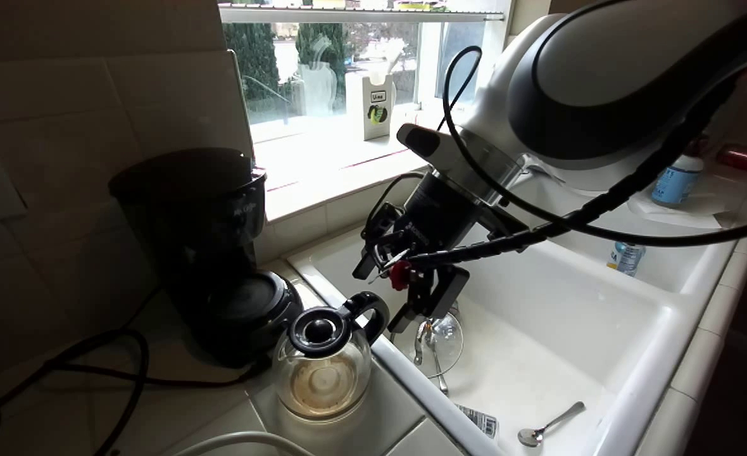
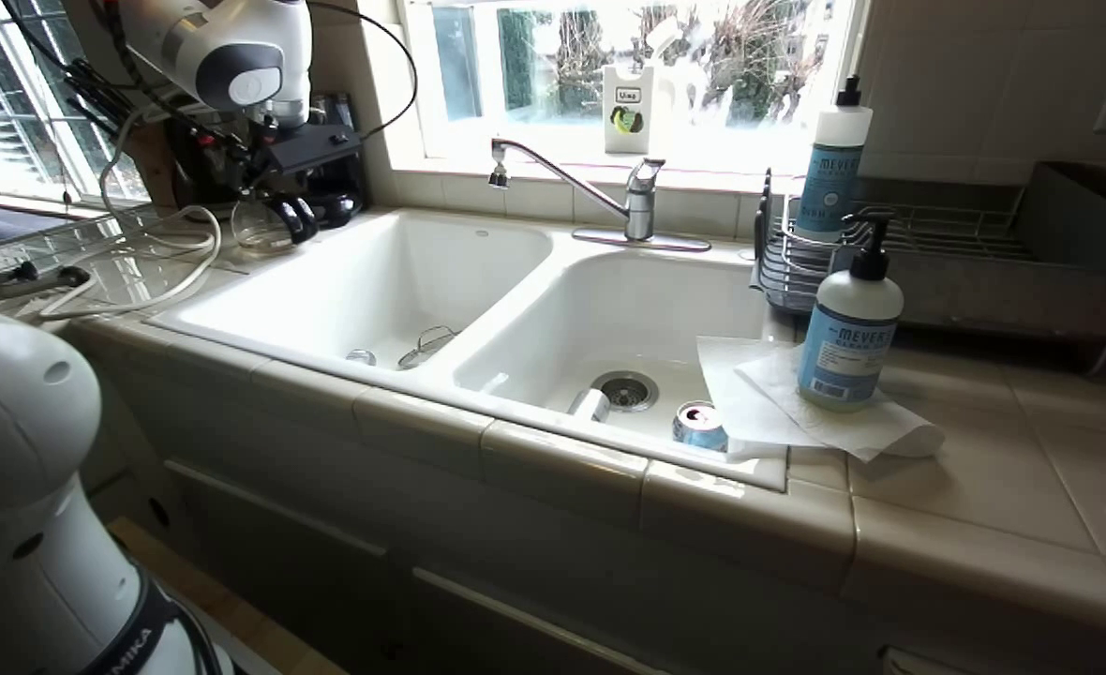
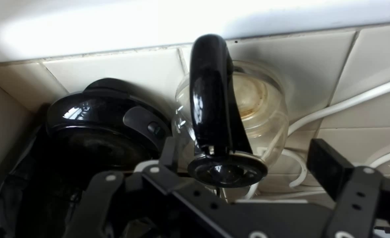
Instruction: Put the kettle on the coffeemaker
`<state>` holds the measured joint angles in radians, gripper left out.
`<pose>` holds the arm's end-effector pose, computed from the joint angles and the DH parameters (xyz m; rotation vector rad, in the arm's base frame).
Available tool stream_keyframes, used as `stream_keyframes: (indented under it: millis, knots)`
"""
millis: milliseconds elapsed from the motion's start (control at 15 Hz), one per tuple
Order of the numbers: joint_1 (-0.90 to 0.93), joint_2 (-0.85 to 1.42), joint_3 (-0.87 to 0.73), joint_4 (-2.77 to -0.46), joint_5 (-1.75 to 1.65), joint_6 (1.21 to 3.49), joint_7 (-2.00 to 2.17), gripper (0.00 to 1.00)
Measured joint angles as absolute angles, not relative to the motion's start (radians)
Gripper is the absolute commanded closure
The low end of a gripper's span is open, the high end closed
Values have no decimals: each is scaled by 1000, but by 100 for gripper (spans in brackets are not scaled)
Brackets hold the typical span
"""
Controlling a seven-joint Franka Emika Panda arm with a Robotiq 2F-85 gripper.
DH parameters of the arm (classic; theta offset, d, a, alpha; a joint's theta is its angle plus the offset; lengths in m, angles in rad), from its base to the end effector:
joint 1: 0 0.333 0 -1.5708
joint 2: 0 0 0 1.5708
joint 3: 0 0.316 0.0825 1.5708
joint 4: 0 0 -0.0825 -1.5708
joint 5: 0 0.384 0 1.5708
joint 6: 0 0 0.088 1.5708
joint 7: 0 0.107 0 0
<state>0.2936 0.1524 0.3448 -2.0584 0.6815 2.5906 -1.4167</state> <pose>0.4965 0.3462 0.4042 -1.9671 -1.8690 -0.7346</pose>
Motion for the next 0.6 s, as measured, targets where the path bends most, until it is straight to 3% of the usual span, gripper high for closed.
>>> stream_keyframes:
  millis: [267,333,533,600]
  knots:
    - [270,170,355,-2048,731,2591,-1516,0]
    - [264,175,359,-2044,749,2590,-1548,18]
    - [256,188,361,-2036,774,2587,-1607,42]
    - [253,190,361,-2034,776,2585,-1615,44]
